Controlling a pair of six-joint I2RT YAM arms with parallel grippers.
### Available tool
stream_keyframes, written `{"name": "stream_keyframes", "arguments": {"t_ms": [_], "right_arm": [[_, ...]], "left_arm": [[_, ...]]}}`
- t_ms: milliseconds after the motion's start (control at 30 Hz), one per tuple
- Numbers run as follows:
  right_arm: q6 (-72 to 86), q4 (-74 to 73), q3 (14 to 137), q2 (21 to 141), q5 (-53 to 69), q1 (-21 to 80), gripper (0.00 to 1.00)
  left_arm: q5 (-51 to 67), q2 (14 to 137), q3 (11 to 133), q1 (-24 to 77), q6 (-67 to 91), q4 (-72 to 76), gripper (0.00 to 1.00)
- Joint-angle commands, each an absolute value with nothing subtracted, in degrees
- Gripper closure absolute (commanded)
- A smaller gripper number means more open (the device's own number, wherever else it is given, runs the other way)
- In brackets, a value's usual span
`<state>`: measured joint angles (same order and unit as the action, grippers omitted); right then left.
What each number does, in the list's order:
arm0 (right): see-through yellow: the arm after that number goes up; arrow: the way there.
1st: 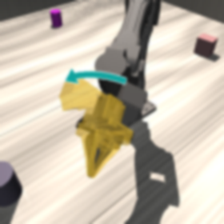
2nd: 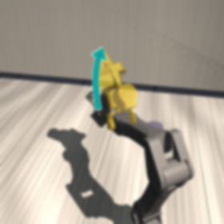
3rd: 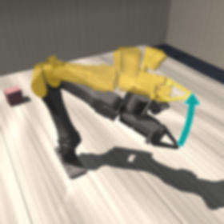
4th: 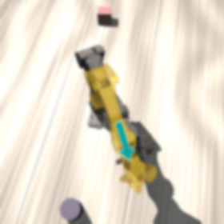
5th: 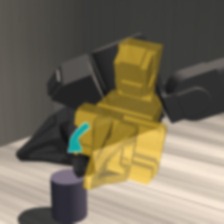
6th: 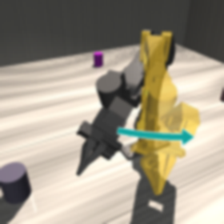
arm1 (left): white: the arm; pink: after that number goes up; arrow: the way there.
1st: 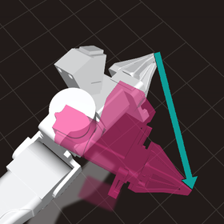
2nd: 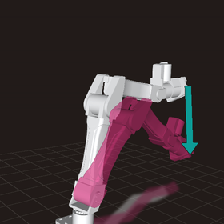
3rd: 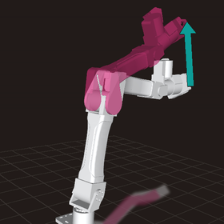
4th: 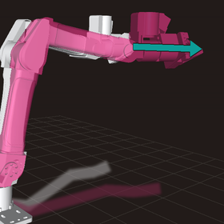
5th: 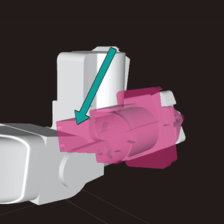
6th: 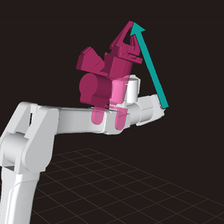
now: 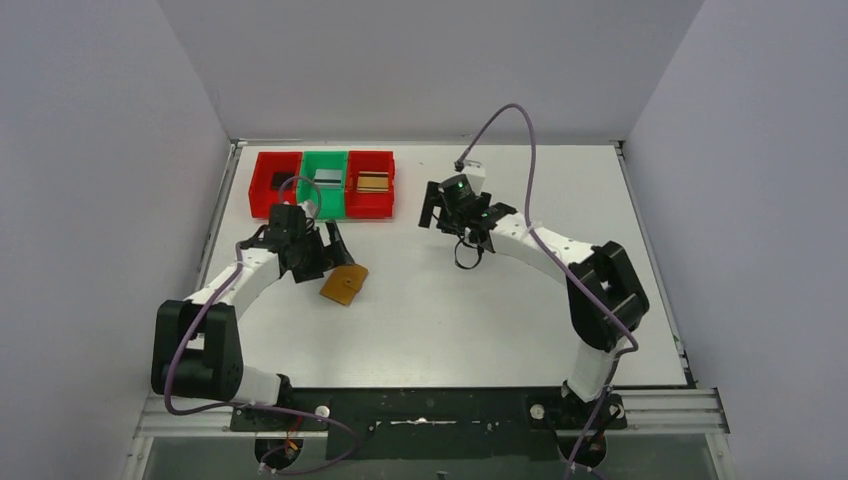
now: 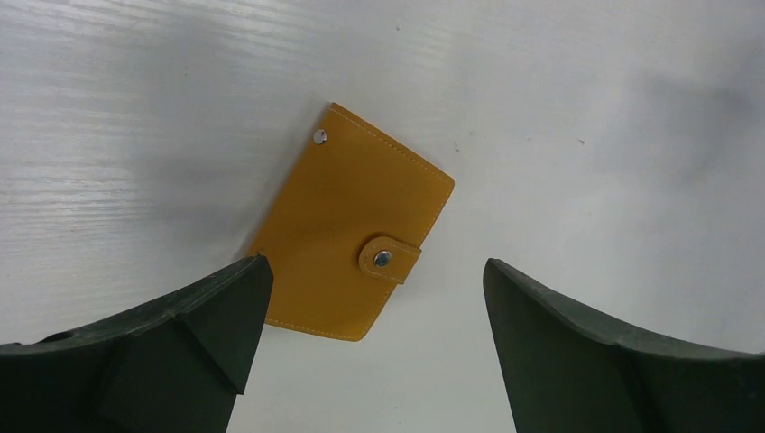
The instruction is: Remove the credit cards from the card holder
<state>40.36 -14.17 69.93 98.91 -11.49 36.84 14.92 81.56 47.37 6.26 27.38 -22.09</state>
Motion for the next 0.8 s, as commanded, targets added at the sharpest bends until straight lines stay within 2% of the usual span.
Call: {"name": "stream_keyframes", "arguments": {"t_ms": [0, 100, 367, 500, 767], "right_arm": [[36.93, -17.33, 85.19, 105.73, -9.46, 37.06, 0.02], [36.73, -15.73, 90.97, 110.79, -7.59, 37.1, 0.02], [35.53, -22.39, 117.29, 131.13, -4.36, 37.05, 0.02], [33.86, -25.24, 127.98, 137.57, -5.27, 36.82, 0.02], [31.52, -26.13, 132.63, 143.0, -11.28, 35.7, 0.02]], "left_arm": [[12.21, 79.63, 48.44, 6.89, 25.29, -21.11, 0.11], [11.45, 76.5, 45.38, 7.12, 26.22, -19.83, 0.11], [11.97, 71.3, 41.44, 7.23, 28.67, -18.79, 0.11], [11.76, 68.26, 41.35, 7.21, 29.05, -19.33, 0.11], [10.36, 64.76, 41.89, 7.2, 29.4, -20.4, 0.11]]}}
